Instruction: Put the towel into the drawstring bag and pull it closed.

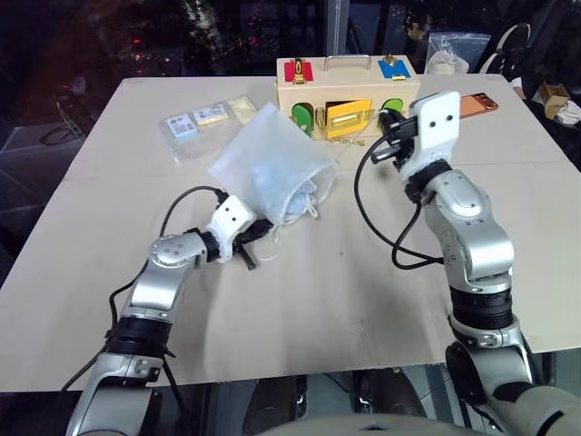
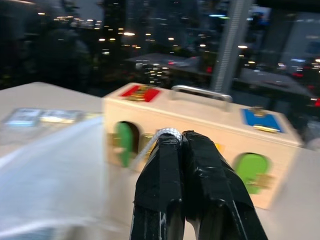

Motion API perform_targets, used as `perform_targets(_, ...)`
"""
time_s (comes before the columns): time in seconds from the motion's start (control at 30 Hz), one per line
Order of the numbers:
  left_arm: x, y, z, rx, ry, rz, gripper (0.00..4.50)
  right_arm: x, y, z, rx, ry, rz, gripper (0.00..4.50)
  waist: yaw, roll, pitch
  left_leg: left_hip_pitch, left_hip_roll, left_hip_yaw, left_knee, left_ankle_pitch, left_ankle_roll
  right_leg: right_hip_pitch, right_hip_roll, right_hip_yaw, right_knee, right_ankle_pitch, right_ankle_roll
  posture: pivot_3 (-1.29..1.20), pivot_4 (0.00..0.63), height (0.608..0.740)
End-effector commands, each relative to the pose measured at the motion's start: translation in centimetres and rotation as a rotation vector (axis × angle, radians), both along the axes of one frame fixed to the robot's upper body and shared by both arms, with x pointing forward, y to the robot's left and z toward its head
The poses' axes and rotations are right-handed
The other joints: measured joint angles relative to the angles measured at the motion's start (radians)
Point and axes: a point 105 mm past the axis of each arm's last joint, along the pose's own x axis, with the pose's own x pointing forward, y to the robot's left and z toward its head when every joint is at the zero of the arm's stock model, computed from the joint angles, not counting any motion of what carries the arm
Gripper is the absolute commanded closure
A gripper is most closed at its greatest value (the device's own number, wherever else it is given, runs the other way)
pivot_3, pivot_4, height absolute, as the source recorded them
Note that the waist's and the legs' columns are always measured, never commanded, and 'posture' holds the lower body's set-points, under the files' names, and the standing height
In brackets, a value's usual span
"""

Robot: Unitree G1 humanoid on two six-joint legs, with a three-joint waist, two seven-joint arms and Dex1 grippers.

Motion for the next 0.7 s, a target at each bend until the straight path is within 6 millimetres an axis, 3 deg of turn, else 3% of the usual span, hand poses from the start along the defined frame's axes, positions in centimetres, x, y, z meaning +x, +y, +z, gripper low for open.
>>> perform_targets(0.03, 0.8, 1.4, 4.2, -0.068, -0.211, 0.113, 4.45, -0.5, -0.6, 2.0, 0.018, -0.083, -0.016, 4.50, 0.001, 0.000, 0.000, 0.000, 0.000, 0.000, 0.000, 0.000, 0.000, 0.000, 0.000, -0.001, 0.000, 0.000, 0.000, 0.00, 0.150, 0.740)
perform_targets(0.3, 2.1, 5.9, 11.1, -0.158, -0.503, 0.376, 4.45, -0.1, -3.1, 3.3, 0.024, -0.118, -0.115, 4.50, 0.004, -0.001, 0.000, -0.001, 0.000, -0.001, 0.000, 0.000, 0.000, 0.000, -0.001, -0.002, -0.001, 0.000, 0.000, 0.00, 0.150, 0.740)
perform_targets(0.5, 3.1, 8.2, 15.9, -0.123, -0.677, 0.489, 4.45, 0.6, -5.2, 5.1, 0.011, -0.154, -0.196, 4.50, 0.003, -0.001, 0.001, -0.001, -0.001, 0.000, 0.000, 0.000, 0.000, 0.000, -0.001, -0.002, -0.001, 0.000, 0.000, 0.00, 0.150, 0.740)
perform_targets(0.6, 3.5, 9.0, 19.3, -0.133, -0.754, 0.517, 4.45, 0.5, -6.4, 7.0, -0.001, -0.200, -0.223, 4.50, 0.003, -0.001, 0.001, -0.002, -0.001, 0.000, 0.000, 0.000, 0.000, 0.000, -0.001, -0.003, -0.001, 0.000, 0.000, 0.00, 0.150, 0.740)
perform_targets(0.7, 3.9, 9.6, 23.1, -0.159, -0.836, 0.540, 4.45, -0.2, -7.4, 10.1, -0.029, -0.279, -0.242, 4.50, 0.003, -0.002, 0.003, -0.003, -0.001, -0.001, 0.000, 0.000, 0.000, 0.000, -0.001, -0.004, -0.002, 0.000, 0.001, 0.00, 0.150, 0.740)
